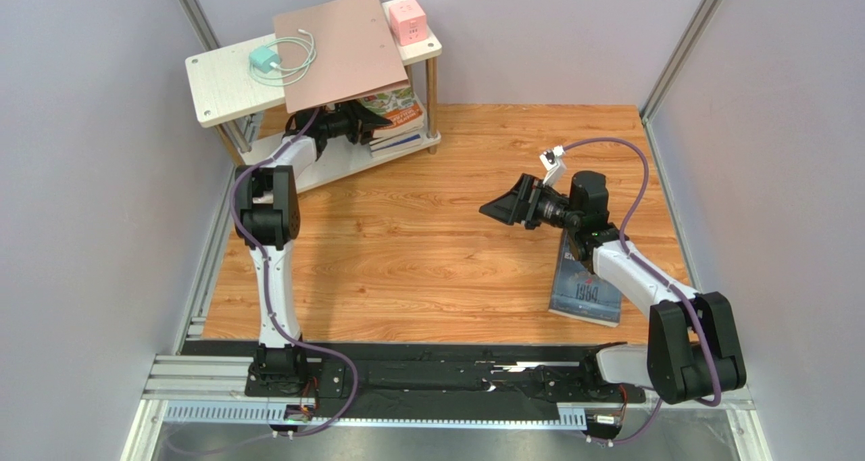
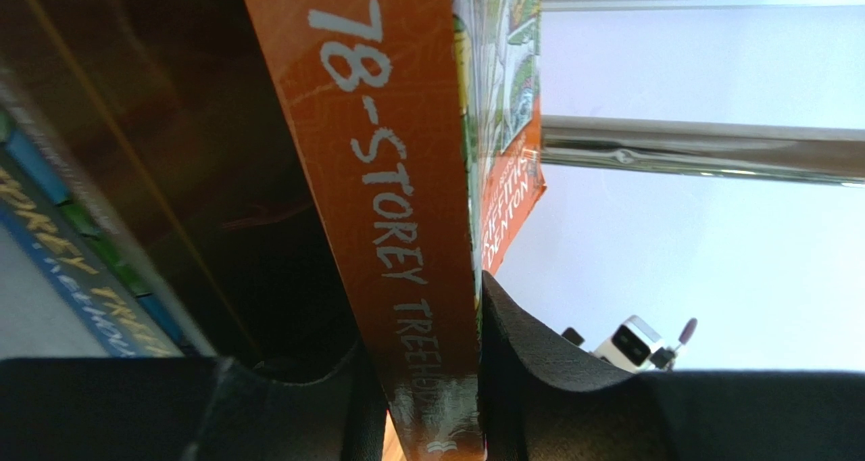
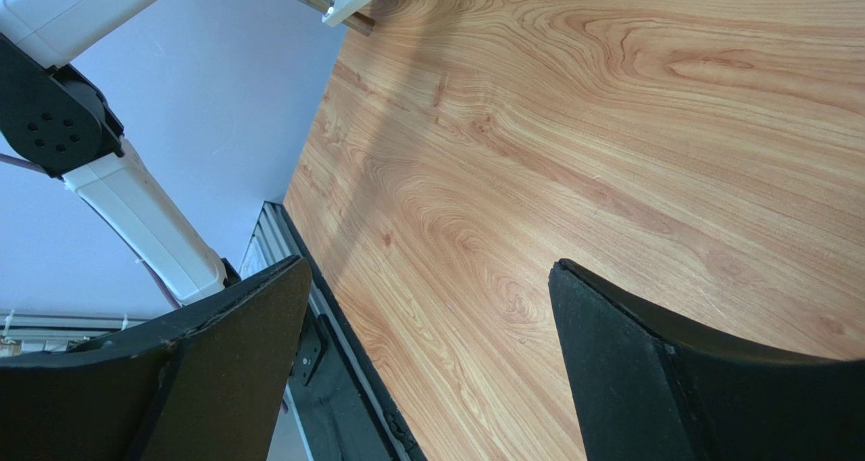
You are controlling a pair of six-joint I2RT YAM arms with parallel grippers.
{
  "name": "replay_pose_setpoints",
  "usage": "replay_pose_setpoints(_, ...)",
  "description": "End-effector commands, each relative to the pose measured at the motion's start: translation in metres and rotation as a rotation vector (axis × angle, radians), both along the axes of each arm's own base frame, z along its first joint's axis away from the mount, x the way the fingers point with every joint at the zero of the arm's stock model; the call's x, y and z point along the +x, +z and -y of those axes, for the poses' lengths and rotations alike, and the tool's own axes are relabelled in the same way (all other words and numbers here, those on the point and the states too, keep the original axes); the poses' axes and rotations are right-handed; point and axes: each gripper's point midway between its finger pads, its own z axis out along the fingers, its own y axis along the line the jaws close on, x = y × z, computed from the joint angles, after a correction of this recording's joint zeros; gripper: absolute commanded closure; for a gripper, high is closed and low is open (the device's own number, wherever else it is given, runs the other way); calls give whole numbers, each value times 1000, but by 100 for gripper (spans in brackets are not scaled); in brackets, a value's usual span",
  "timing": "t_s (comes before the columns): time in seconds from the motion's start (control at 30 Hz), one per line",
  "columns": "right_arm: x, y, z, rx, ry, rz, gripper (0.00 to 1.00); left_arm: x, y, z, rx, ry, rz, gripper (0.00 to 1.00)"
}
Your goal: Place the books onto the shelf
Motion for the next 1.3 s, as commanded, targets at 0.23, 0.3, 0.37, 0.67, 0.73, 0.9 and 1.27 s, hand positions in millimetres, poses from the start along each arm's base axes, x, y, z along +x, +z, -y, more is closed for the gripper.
replay_pose_setpoints(0.23, -4, 3, -2, -4, 22, 44, 6, 2, 18, -30, 238, 129, 38, 3)
replay_pose_setpoints(0.3, -5, 2, -2, -3, 21, 42, 6, 0, 15, -32, 252, 140, 29, 2)
replay_pose_setpoints(0.37, -6, 1, -2, -1, 24, 40, 6, -1, 12, -32, 254, 138, 21, 2)
replay_pose_setpoints(0.67, -6, 1, -1, 4, 20, 42, 6, -15, -13, -34, 311, 101, -46, 2)
replay_pose_setpoints(0.73, -7, 1, -2, 6, 24, 41, 7, -22, -23, -36, 331, 88, -81, 2)
replay_pose_setpoints(0.9, -8, -2, -2, 7, 23, 34, 7, -35, -45, -49, 448, 91, -161, 2)
replay_pose_setpoints(1.27, -8, -3, -3, 18, 24, 28, 7, -66, -78, -73, 610, 109, -301, 3)
